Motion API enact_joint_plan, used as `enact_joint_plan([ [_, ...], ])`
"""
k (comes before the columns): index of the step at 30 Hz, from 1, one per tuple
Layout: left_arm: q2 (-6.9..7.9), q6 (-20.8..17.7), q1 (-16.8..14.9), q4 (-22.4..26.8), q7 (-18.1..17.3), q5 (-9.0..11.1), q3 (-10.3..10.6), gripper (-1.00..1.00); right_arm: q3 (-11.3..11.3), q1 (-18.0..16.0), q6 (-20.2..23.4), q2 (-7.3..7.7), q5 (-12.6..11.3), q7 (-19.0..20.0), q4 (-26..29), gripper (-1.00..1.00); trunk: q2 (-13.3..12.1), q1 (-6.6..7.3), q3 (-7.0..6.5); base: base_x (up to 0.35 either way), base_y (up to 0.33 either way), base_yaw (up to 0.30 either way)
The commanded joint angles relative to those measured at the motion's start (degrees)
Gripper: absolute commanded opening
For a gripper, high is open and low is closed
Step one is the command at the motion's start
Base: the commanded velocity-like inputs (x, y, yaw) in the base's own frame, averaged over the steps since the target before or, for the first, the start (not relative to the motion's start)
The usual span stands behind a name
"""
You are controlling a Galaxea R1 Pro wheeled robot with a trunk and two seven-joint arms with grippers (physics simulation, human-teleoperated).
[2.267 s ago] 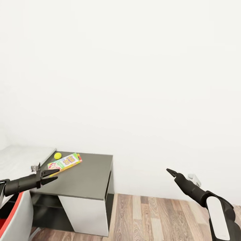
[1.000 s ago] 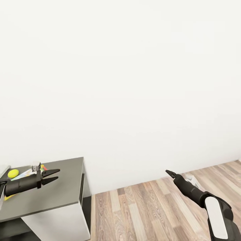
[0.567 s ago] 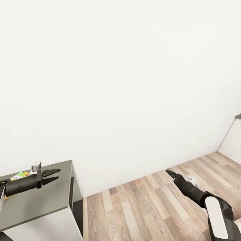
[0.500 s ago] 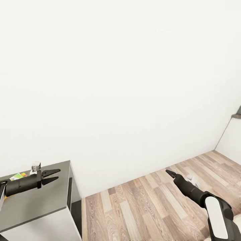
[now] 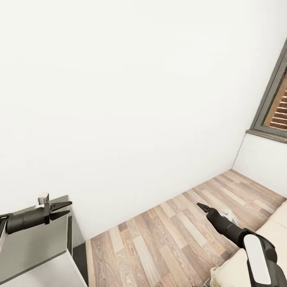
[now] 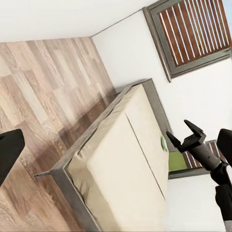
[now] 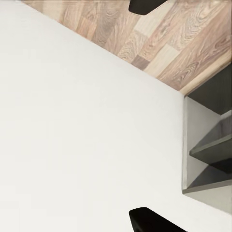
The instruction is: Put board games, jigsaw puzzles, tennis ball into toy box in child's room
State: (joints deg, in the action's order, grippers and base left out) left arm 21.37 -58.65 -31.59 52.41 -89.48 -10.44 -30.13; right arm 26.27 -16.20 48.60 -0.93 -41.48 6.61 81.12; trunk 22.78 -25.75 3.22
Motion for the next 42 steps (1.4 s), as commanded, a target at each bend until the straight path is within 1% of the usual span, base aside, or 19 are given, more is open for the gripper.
enact_joint_plan([
  [1,-0.01,-0.6,0.0,0.1,-0.5,-0.6,-0.1,1.0,0.2,-0.1,0.4,-0.06,0.4,0.5,0.0,1.0,0.1,-0.04,0.13,-0.006,0.004,-0.276],
  [19,-0.15,-0.4,0.0,0.1,-0.5,-0.6,-0.1,1.0,0.2,-0.1,0.4,-0.04,0.4,0.5,-0.2,1.0,0.1,-0.04,0.13,-0.01,0.0,-0.277],
  [28,-0.82,-0.4,0.0,0.1,-0.5,-0.7,-0.1,1.0,0.2,-0.1,0.4,-0.07,0.4,0.5,-0.5,1.0,0.1,-0.04,0.13,-0.109,0.0,-0.277],
  [42,-1.3,-0.4,0.0,0.1,-0.5,-0.9,0.0,1.0,0.2,-0.1,0.4,-0.11,0.4,0.5,-0.8,1.0,0.1,-0.04,0.13,-0.009,0.0,-0.277],
])
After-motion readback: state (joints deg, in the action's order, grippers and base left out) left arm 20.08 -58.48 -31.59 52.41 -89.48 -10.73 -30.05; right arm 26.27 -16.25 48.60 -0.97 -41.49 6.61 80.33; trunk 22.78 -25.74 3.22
